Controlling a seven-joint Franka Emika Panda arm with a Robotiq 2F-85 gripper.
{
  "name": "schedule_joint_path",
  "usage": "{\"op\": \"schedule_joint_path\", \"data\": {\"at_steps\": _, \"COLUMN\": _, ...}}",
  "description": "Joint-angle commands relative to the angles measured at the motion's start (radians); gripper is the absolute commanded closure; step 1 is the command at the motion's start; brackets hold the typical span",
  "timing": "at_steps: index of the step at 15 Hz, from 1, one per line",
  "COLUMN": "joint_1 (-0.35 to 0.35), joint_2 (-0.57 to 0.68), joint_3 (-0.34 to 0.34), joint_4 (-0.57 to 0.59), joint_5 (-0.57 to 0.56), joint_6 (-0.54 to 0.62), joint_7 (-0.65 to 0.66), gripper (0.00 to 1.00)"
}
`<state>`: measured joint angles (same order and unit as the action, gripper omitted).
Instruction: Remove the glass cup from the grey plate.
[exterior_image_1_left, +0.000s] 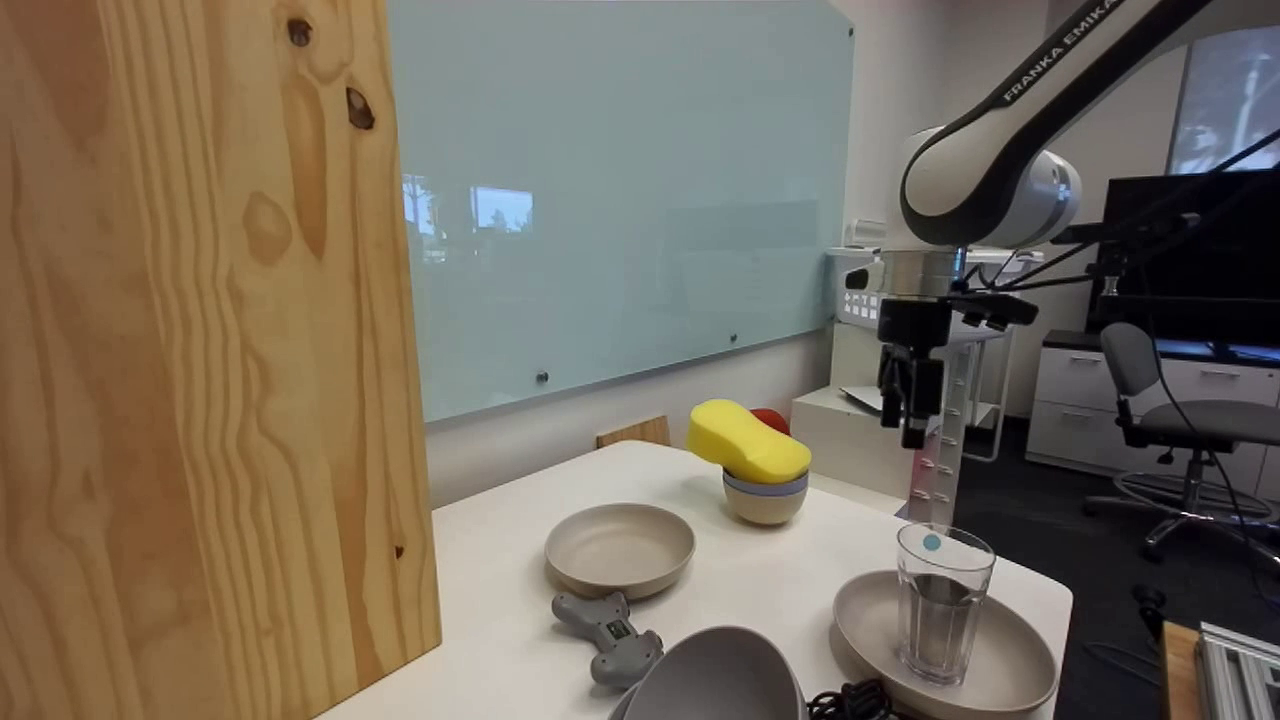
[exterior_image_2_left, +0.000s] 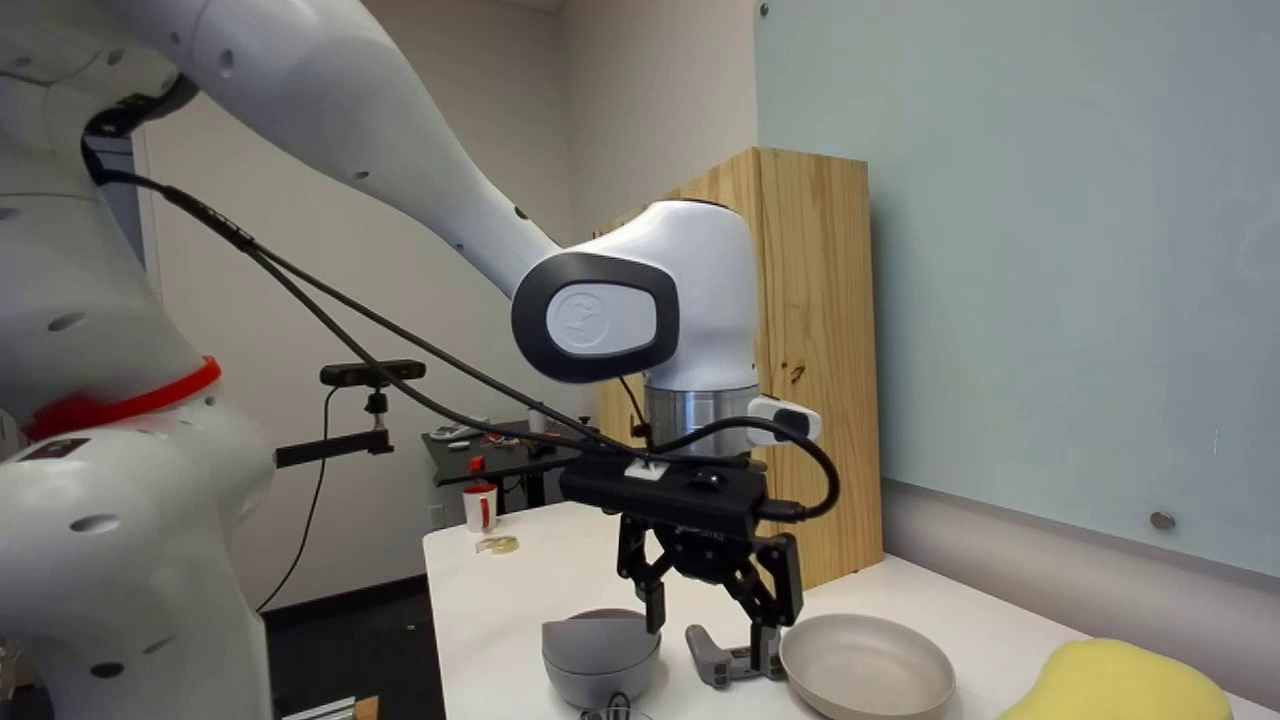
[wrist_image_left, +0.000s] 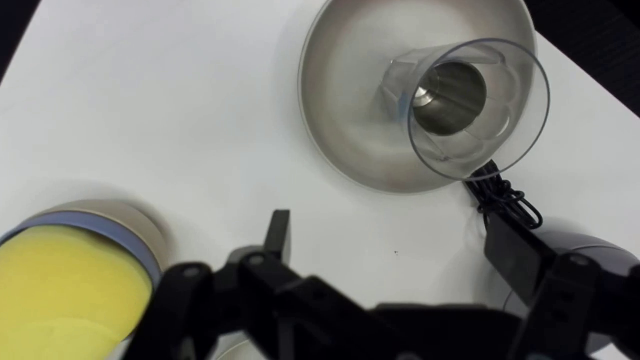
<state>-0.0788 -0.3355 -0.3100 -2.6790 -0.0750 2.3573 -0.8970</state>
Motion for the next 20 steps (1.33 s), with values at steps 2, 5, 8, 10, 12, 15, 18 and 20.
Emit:
{"op": "schedule_joint_path", "data": {"at_steps": 2, "joint_1": 0.022, "joint_2": 0.091, "joint_3": -0.022, "joint_4": 0.025, "joint_5": 0.102, "joint_6": 0.035, "joint_7": -0.135, "gripper": 0.0}}
{"op": "schedule_joint_path", "data": {"at_steps": 5, "joint_1": 0.017, "joint_2": 0.134, "joint_3": -0.03, "joint_4": 0.039, "joint_5": 0.181, "joint_6": 0.031, "joint_7": -0.19, "gripper": 0.0}}
{"op": "schedule_joint_path", "data": {"at_steps": 8, "joint_1": 0.002, "joint_2": 0.168, "joint_3": -0.022, "joint_4": 0.056, "joint_5": 0.208, "joint_6": 0.023, "joint_7": -0.216, "gripper": 0.0}}
{"op": "schedule_joint_path", "data": {"at_steps": 10, "joint_1": -0.005, "joint_2": 0.182, "joint_3": -0.016, "joint_4": 0.062, "joint_5": 0.213, "joint_6": 0.021, "joint_7": -0.228, "gripper": 0.0}}
{"op": "schedule_joint_path", "data": {"at_steps": 12, "joint_1": -0.001, "joint_2": 0.2, "joint_3": -0.006, "joint_4": 0.064, "joint_5": 0.222, "joint_6": 0.024, "joint_7": -0.236, "gripper": 0.0}}
{"op": "schedule_joint_path", "data": {"at_steps": 15, "joint_1": 0.001, "joint_2": 0.256, "joint_3": 0.018, "joint_4": 0.078, "joint_5": 0.213, "joint_6": 0.03, "joint_7": -0.225, "gripper": 0.0}}
{"op": "schedule_joint_path", "data": {"at_steps": 18, "joint_1": 0.006, "joint_2": 0.309, "joint_3": 0.051, "joint_4": 0.091, "joint_5": 0.231, "joint_6": 0.028, "joint_7": -0.236, "gripper": 0.0}}
{"op": "schedule_joint_path", "data": {"at_steps": 20, "joint_1": -0.005, "joint_2": 0.338, "joint_3": 0.067, "joint_4": 0.101, "joint_5": 0.252, "joint_6": 0.014, "joint_7": -0.25, "gripper": 0.0}}
